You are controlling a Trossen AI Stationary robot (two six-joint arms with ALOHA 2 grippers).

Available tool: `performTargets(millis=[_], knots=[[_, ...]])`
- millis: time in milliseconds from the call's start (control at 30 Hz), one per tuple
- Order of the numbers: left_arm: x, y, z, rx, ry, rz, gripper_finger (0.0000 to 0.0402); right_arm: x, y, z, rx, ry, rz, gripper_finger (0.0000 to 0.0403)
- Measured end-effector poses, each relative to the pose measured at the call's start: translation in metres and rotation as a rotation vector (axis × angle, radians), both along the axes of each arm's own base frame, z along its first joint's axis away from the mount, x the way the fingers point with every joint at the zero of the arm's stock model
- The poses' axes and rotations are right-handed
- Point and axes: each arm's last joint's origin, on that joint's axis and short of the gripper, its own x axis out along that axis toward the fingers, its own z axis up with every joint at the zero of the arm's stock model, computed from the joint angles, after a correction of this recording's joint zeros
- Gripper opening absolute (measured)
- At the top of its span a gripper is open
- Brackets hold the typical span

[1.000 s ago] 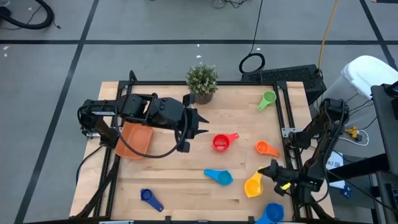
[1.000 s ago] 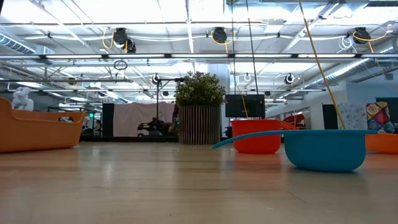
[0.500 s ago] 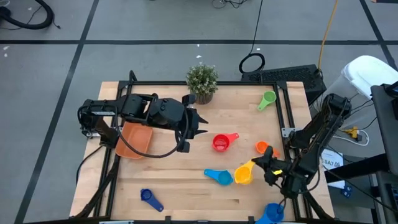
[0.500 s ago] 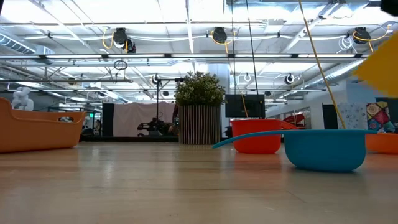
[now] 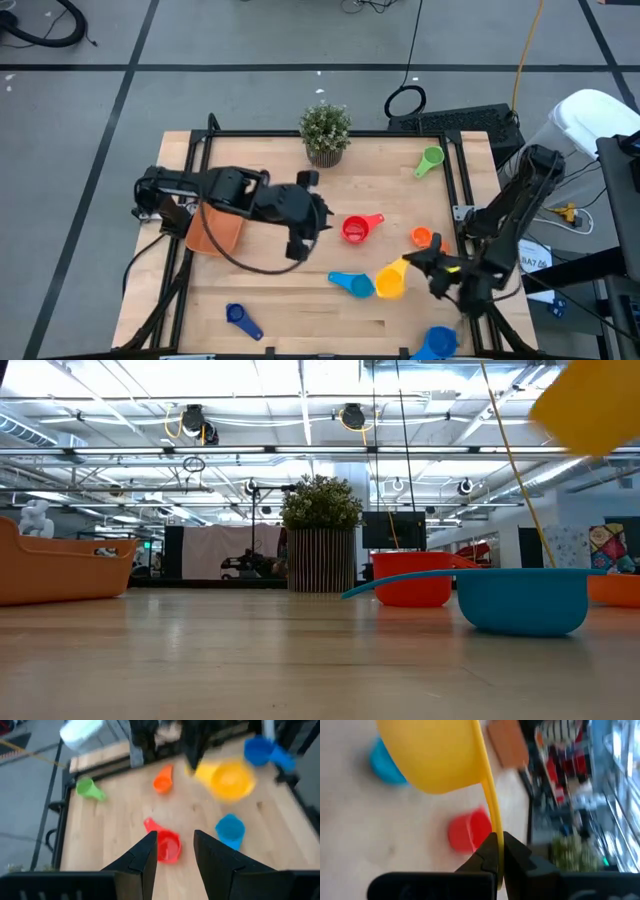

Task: Nest measuring cups in basket
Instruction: Stack the yellow measuring cup on top of the blue measuring cup

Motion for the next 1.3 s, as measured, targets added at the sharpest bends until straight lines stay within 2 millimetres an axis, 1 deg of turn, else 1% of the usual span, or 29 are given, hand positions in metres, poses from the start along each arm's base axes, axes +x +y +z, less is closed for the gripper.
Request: performTargets(millis=[67, 167, 233, 300, 333, 433, 567, 633, 700, 800, 933, 1100, 1300], knots=[[0.009, -0.003, -0.009, 0.018, 0.012, 0.007, 0.0131, -0.006, 0.003, 0.011, 0.060, -0.052, 0.044, 0.0000], [0.025, -0.012, -0.024, 0.060, 0.026, -0.007, 0.0131, -0.017, 0.002, 0.028, 0.193, -0.161, 0.052, 0.0000], [0.038, -0.020, -0.034, 0.086, 0.013, -0.039, 0.0131, -0.023, 0.000, 0.039, 0.298, -0.228, 0.043, 0.0000], [0.049, -0.030, -0.046, 0.120, 0.020, -0.081, 0.0131, -0.028, -0.002, 0.048, 0.380, -0.263, 0.057, 0.0000], [0.055, -0.034, -0.049, 0.131, -0.005, -0.100, 0.0131, -0.030, -0.002, 0.052, 0.419, -0.276, 0.068, 0.0000], [0.065, -0.048, -0.054, 0.160, -0.062, -0.167, 0.0131, -0.035, 0.001, 0.059, 0.464, -0.294, 0.108, 0.0000], [0.072, -0.062, -0.042, 0.099, -0.227, -0.326, 0.0131, -0.037, 0.004, 0.060, 0.473, -0.295, 0.132, 0.0000], [0.074, -0.066, -0.033, 0.033, -0.309, -0.423, 0.0131, -0.036, 0.006, 0.059, 0.468, -0.293, 0.132, 0.0000], [0.074, -0.068, -0.029, -0.026, -0.349, -0.511, 0.0131, -0.036, 0.007, 0.058, 0.466, -0.291, 0.133, 0.0000], [0.074, -0.068, -0.030, -0.065, -0.343, -0.561, 0.0131, -0.034, 0.008, 0.060, 0.479, -0.301, 0.125, 0.0000], [0.081, -0.067, -0.042, -0.091, -0.295, -0.585, 0.0131, -0.027, 0.009, 0.062, 0.489, -0.296, 0.138, 0.0000], [0.095, -0.070, -0.060, -0.126, -0.278, -0.627, 0.0131, -0.013, 0.008, 0.063, 0.495, -0.272, 0.156, 0.0000], [0.101, -0.073, -0.067, -0.133, -0.293, -0.659, 0.0131, 0.002, 0.005, 0.066, 0.498, -0.272, 0.171, 0.0000]])
